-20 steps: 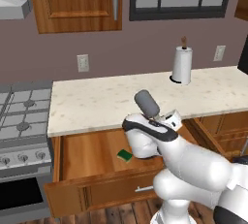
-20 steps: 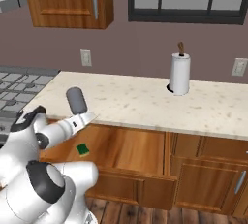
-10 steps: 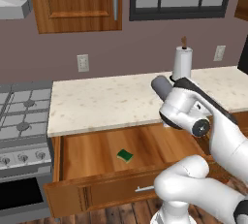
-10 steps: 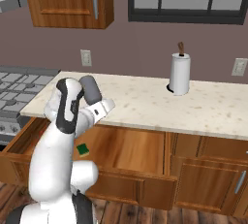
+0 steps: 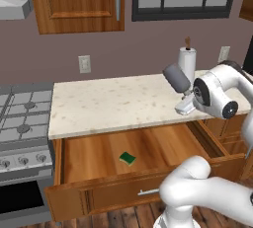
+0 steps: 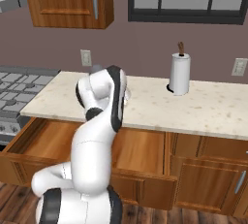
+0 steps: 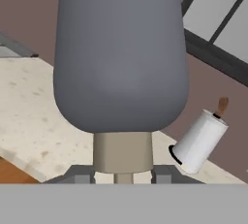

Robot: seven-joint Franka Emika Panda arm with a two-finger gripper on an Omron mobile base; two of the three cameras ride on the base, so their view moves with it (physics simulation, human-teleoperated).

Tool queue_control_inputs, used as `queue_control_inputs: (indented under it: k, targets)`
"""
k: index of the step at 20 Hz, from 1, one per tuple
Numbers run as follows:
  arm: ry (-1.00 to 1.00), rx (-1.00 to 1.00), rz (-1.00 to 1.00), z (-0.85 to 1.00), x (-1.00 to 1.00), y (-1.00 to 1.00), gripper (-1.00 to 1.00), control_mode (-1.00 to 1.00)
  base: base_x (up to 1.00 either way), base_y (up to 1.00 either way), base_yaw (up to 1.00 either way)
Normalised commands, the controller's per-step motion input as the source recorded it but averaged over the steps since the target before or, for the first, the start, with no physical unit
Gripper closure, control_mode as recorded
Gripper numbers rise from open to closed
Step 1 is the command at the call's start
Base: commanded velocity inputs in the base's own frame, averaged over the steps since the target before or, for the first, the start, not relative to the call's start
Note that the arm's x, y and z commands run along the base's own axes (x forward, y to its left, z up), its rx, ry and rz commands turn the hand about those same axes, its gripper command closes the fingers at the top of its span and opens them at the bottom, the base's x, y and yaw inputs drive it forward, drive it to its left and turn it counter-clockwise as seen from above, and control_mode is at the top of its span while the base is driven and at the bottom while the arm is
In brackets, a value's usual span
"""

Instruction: Restock the sink supplies by placing the sponge and soap dispenser on the counter and next to the sink. Make sure the soap dispenser is upright.

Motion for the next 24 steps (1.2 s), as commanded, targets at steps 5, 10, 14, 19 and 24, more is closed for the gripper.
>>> queue_control_inputs:
  k: [5,10,14,19,24]
  targets:
    - [0.55,0.02,0.0,1.0,0.12,-0.4,1.0,-1.0,0.0,0.0,0.0]
    - [0.59,0.0,0.0,1.0,0.01,-0.5,1.0,-1.0,0.0,0.0,0.0]
    - [0.46,0.0,0.0,1.0,0.0,-0.47,1.0,-1.0,0.0,0.0,0.0]
    - [0.14,-0.28,0.02,0.59,0.0,-0.29,1.0,-1.0,0.0,0.0,0.0]
    - [0.0,-0.59,0.19,0.48,0.0,-0.16,1.0,-1.0,0.0,0.0,0.0]
